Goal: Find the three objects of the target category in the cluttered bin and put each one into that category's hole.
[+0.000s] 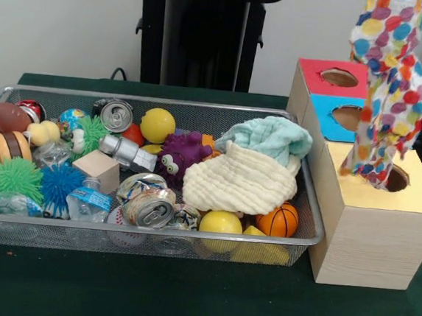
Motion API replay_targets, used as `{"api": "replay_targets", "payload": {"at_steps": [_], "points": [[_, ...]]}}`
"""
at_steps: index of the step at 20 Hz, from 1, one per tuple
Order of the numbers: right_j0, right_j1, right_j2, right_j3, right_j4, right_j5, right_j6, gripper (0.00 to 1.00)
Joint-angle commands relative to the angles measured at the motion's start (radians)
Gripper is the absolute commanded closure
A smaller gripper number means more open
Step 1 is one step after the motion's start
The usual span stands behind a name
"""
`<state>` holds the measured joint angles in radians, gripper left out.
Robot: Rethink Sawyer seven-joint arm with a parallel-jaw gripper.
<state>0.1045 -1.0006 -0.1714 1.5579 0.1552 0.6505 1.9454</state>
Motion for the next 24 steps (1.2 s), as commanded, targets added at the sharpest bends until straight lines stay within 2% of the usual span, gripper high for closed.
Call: {"api": "replay_targets", "payload": {"at_steps": [1,6,15,24], "points": [[-0.036,0.07,0.047,0.176,-0.053,-0.036,0.064,1.0],[-0.042,0.077,0.064,0.201,-0.029,-0.066,0.077,1.0],[0.017,0.111,0.035,0.183,-0.02,-0.069,0.167,1.0],[0.042,0.182,0.025,0.176,-0.015,-0.163,0.201,1.0]]}}
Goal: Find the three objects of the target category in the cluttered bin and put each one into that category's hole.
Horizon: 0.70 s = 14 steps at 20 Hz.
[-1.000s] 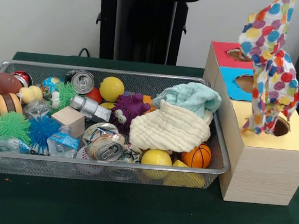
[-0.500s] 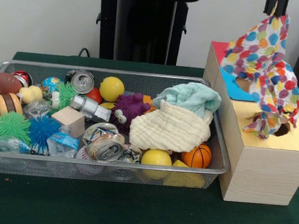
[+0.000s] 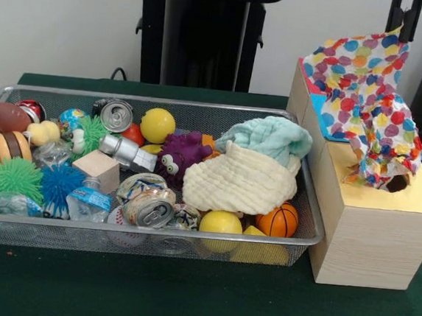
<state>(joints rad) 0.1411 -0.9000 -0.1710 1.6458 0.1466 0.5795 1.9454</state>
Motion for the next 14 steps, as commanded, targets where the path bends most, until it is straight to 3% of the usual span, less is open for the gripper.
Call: {"api": "replay_targets", "payload": {"at_steps": [1,14], "points": [[0.009,0.093,0.021,0.082,-0.006,-0.099,0.206,1.0],[0.005,0.182,0.024,0.055,-0.004,-0.223,0.182,1.0]]}}
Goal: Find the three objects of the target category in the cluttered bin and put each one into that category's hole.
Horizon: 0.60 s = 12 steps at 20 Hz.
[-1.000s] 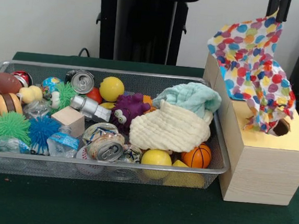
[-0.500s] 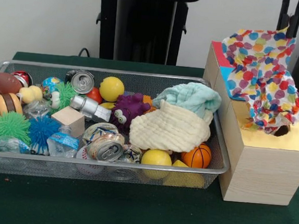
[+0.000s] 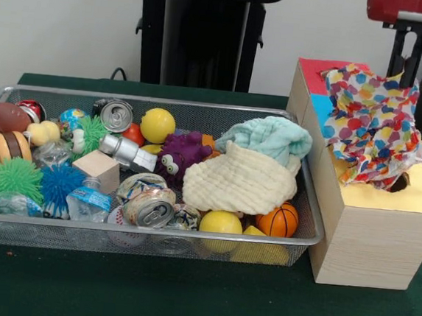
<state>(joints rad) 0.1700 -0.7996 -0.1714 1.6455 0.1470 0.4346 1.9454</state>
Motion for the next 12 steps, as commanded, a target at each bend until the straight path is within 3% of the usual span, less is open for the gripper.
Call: {"api": "replay_targets", "payload": {"at_steps": [1,12], "points": [[-0.025,0.085,0.026,0.054,-0.006,-0.084,0.177,1.0],[-0.003,0.124,-0.009,0.011,-0.007,-0.178,0.183,1.0]]}}
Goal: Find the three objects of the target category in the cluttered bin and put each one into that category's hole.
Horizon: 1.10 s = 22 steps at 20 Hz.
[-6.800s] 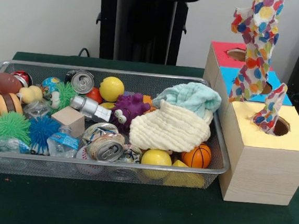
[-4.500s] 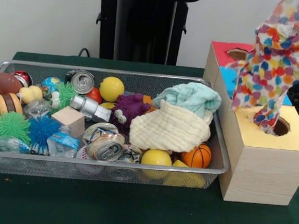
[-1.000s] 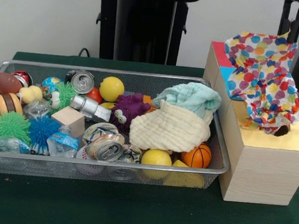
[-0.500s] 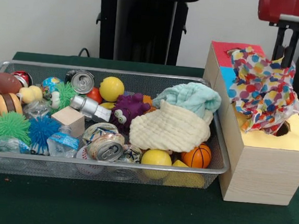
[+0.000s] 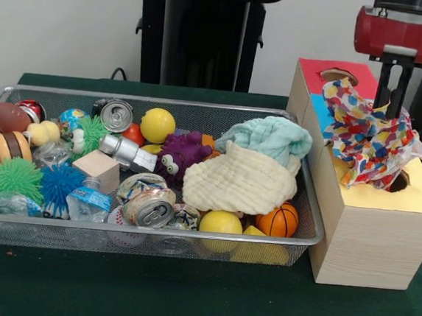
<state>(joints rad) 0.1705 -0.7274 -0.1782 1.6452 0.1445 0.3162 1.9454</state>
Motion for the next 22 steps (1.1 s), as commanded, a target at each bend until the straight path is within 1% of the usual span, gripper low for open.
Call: {"api": "replay_targets", "payload": {"at_steps": [1,3,8,11,17,22], "points": [[-0.006,0.052,0.0,0.007,0.0,-0.063,0.183,1.0],[-0.001,0.051,-0.011,-0.005,0.004,-0.074,0.185,1.0],[-0.005,0.065,-0.008,-0.037,0.024,-0.102,0.191,1.0],[-0.012,0.065,0.009,-0.039,0.041,-0.108,0.197,1.0],[-0.009,0.057,0.03,-0.045,0.112,-0.093,0.24,1.0],[0.009,0.097,0.031,-0.062,0.177,-0.112,0.272,1.0]]}}
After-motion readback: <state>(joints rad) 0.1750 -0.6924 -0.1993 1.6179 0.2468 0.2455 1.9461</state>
